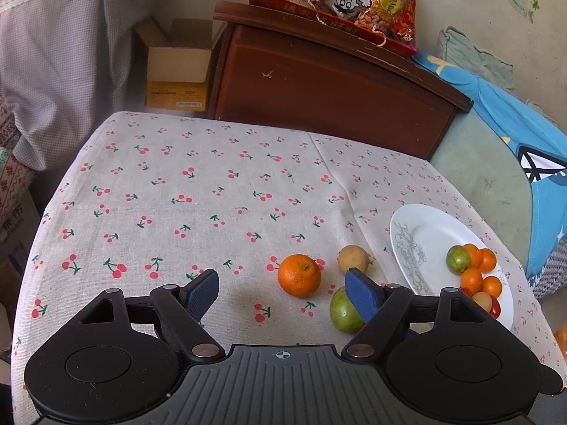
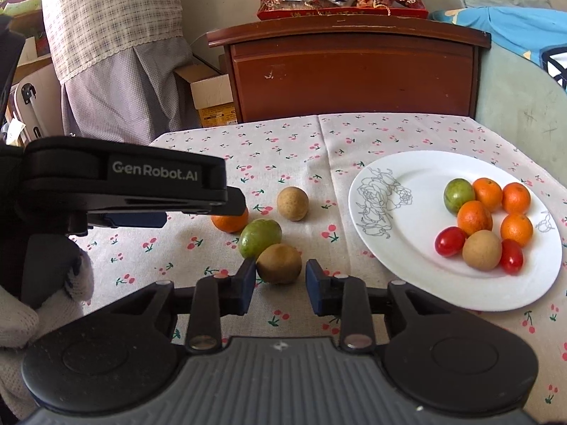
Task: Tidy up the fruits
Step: 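Grasp a brown kiwi with the right gripper while the left grasps an orange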
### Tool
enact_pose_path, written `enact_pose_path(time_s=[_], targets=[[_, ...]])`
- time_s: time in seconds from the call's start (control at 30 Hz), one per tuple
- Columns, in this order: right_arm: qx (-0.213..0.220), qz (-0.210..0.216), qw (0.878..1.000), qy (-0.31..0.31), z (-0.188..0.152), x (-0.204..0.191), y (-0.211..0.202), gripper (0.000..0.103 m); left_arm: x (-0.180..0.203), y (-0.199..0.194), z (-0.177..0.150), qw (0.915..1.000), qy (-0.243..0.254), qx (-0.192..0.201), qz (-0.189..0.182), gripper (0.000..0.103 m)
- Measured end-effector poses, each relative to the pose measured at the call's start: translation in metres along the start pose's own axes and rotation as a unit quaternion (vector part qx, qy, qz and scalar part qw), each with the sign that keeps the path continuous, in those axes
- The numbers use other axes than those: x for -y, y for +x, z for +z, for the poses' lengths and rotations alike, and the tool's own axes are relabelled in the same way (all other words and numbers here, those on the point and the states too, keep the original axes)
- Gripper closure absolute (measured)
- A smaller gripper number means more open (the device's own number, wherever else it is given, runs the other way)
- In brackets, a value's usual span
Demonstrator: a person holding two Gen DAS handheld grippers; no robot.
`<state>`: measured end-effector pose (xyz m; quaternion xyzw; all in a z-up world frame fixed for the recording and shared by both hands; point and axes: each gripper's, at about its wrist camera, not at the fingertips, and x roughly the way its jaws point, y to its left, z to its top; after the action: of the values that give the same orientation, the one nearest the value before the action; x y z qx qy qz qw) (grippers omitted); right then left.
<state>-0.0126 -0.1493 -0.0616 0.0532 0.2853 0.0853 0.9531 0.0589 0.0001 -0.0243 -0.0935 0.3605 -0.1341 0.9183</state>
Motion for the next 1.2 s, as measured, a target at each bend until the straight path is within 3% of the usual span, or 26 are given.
enact_pose_path(time_s=[0.3, 0.43, 0.5, 0.9, 1.0, 1.2], targets=[[-0.001, -0.002, 1.0, -0.004, 0.0, -0.002, 0.001, 0.072, 0.004, 0.015, 0.0, 1.0, -0.001, -0.007, -0.001, 0.036], [0.0, -0.002, 1.0, -0.005, 0.0, -0.001, 0.002, 0.073, 0.007, 0.02, 0.0, 0.9999, 0.008, -0.006, 0.003, 0.057], [0.0, -0.001, 1.0, -0.002, 0.0, -0.001, 0.002, 0.074, 0.007, 0.021, 0.001, 0.9999, 0.008, -0.007, -0.001, 0.062], [-0.001, -0.003, 1.0, 0.004, -0.002, 0.0, -0.001, 0.074, 0.01, 0.023, 0.002, 0.9999, 0.011, -0.005, 0.001, 0.065], [-0.001, -0.007, 1.0, 0.009, -0.002, 0.001, -0.003, 0.075, 0.01, 0.024, 0.0, 0.9999, 0.01, -0.003, -0.003, 0.075], [0.0, -0.014, 1.0, 0.014, -0.002, 0.001, -0.007, 0.075, 0.011, 0.019, -0.001, 0.9999, 0.011, -0.004, -0.003, 0.075]])
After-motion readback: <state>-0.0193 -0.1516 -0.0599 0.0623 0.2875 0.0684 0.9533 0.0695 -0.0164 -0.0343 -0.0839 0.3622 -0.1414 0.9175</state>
